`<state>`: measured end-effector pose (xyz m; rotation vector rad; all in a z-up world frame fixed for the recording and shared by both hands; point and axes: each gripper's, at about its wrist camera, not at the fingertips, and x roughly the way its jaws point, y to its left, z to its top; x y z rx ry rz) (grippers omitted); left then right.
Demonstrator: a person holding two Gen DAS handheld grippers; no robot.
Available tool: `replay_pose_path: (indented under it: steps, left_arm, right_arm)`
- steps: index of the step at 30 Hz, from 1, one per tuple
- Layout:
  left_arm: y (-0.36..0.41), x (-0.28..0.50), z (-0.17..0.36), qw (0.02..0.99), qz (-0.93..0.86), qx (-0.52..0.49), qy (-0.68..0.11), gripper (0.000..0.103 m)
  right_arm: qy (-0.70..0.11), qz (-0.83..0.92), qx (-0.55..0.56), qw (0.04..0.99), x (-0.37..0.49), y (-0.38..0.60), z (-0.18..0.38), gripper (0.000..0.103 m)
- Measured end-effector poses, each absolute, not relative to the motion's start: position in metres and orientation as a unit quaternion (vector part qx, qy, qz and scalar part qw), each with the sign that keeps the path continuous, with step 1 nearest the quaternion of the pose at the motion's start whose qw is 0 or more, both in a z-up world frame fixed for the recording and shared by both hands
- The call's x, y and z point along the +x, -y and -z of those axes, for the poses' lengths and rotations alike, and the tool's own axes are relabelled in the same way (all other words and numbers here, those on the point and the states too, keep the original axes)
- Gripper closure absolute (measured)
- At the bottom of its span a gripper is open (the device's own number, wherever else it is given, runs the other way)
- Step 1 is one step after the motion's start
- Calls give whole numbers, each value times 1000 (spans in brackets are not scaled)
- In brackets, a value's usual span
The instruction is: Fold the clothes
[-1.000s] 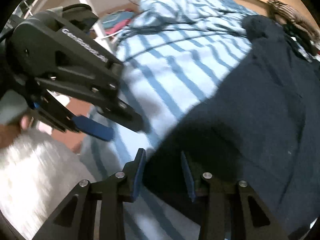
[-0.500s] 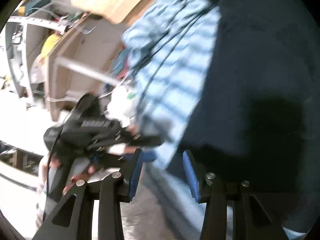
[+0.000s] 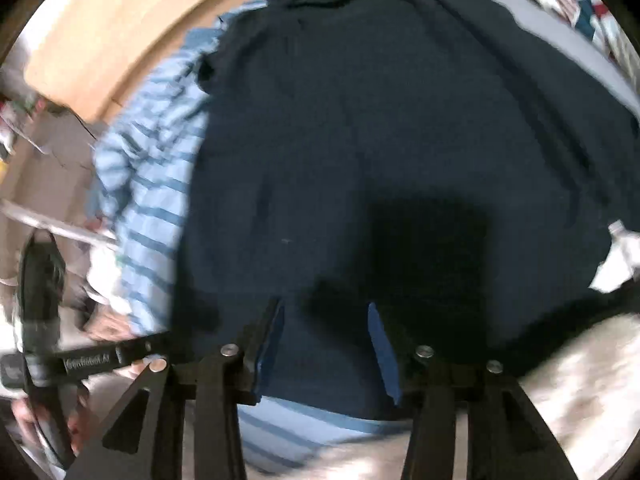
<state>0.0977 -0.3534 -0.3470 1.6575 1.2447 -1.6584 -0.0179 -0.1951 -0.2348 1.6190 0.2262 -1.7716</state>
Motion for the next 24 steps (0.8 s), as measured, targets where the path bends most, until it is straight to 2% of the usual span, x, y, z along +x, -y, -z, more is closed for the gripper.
replay_pose_path:
  steps: [2, 7, 9, 10, 11, 12, 14, 16, 20, 24]
  left_arm:
    - [346, 92, 372, 253, 582, 628, -449, 76]
    - [335, 88, 378, 260, 579, 654, -412, 78]
    - [326, 85, 383, 252, 576, 675, -386, 78]
    - [322, 83, 384, 249, 573, 686, -373, 78]
    - [317, 80, 386, 247, 570, 697, -359, 78]
    - [313, 77, 388, 245, 566, 708, -345, 78]
    - [304, 73, 398, 226, 534, 745, -329, 78]
    - [303, 71, 396, 218, 522, 757, -327, 78]
    - [315, 66, 366, 216, 569, 699, -376, 78]
    - [323, 60, 370, 199, 606, 621, -455, 78]
  right_arm:
    - [-108, 671, 631, 375, -15, 194, 238, 55]
    - [-190, 639, 633, 394, 6, 209, 267, 55]
    - [-227, 630, 634, 388, 13, 216, 283, 63]
    - [-242, 637, 629, 374, 12, 215, 286, 80]
    - [-250, 640, 633, 357, 9, 212, 288, 90]
    - [-257, 642, 636, 341, 6, 208, 288, 92]
    - [-271, 642, 643, 318, -2, 197, 286, 89]
    - [-242, 641, 654, 321, -11, 188, 277, 89]
    - [-157, 642, 664, 349, -26, 176, 253, 77]
    - [-174, 663, 635, 358, -28, 194, 245, 71]
